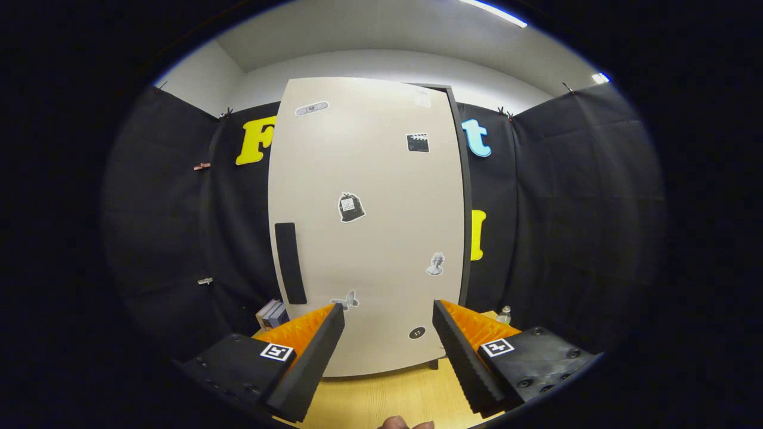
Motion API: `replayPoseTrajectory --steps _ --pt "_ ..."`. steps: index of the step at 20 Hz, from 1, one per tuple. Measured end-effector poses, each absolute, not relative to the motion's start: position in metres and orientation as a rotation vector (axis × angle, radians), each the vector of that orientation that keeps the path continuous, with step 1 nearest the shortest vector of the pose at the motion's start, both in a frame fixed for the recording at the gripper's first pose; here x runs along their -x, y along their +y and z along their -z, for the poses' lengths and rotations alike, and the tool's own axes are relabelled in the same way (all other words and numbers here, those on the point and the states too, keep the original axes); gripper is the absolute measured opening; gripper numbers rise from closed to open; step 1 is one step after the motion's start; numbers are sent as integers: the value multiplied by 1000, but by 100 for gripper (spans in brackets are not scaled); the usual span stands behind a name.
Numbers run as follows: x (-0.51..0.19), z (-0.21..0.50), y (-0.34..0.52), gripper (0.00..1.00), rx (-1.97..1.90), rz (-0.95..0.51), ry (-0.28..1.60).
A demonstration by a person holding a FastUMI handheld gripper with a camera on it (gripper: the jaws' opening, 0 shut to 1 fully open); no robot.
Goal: Open the shoe cabinet door, grab the shoes and put them into the shoe cabinet, then close the shoe cabinet door.
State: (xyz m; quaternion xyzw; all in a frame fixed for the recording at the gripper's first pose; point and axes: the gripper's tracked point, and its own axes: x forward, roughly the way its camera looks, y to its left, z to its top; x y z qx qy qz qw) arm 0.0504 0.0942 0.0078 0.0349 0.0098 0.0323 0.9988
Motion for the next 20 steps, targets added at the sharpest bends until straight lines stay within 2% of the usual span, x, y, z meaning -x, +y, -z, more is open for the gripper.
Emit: replayPoseTrajectory --steps 20 --pt "-51 -9 93 98 -40 -52 -3"
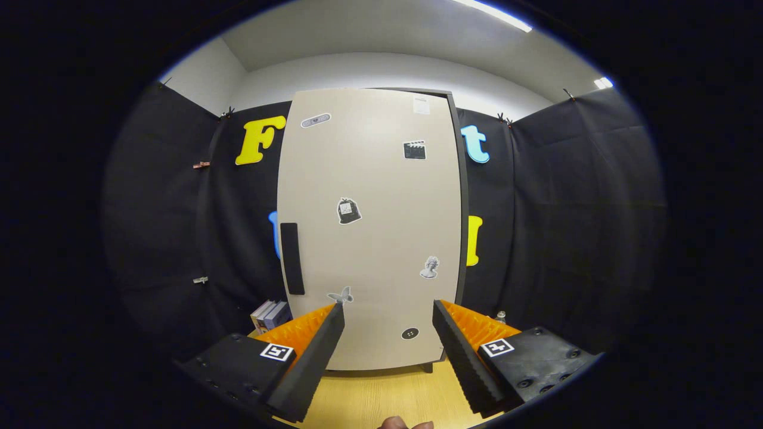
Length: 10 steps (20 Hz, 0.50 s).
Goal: Open the shoe cabinet door, grab the shoes and put them into the shoe cabinet, then close the shoe cabinet door.
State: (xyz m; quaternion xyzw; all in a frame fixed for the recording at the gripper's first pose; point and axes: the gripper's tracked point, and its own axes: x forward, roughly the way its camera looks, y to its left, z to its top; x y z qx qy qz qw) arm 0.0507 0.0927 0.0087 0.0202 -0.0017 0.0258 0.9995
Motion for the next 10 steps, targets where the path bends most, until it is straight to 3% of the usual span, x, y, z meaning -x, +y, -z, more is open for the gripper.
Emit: replayPoseTrajectory --steps 10 --pt "-53 -8 92 98 -40 -46 -6"
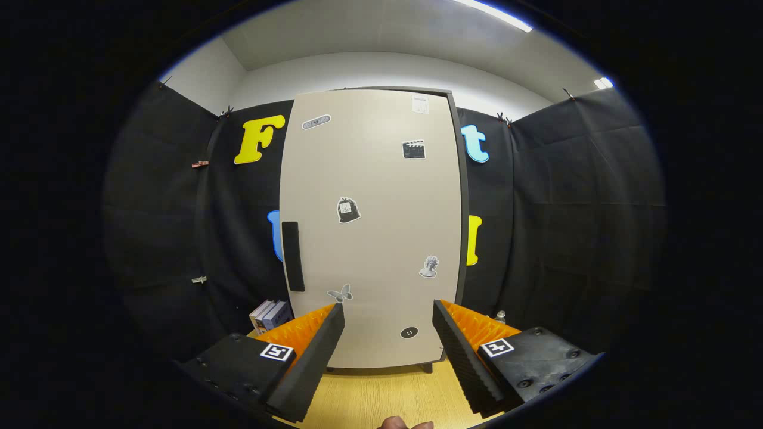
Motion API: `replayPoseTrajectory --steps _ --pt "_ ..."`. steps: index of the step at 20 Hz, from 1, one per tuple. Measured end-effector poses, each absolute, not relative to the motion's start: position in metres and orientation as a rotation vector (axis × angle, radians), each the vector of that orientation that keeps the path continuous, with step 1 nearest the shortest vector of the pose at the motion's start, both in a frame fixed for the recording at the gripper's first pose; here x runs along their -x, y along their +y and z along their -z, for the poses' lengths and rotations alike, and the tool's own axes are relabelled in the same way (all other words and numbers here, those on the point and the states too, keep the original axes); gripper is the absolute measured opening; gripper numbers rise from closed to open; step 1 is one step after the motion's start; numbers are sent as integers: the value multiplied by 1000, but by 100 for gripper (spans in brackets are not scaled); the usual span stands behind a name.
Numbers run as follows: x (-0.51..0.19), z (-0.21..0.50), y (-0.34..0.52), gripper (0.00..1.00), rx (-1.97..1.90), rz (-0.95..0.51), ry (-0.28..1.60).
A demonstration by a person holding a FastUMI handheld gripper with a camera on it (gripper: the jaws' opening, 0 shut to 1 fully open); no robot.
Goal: Open the shoe cabinet door, grab the shoes and put them into the shoe cabinet, then close the shoe cabinet door.
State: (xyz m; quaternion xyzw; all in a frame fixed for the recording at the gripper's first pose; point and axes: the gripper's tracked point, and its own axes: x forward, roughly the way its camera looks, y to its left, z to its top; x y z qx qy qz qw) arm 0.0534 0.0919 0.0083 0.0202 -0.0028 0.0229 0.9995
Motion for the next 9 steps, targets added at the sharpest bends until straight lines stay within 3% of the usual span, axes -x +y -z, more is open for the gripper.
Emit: replayPoseTrajectory --steps 9 --pt "-53 -8 90 98 -42 -42 -6"
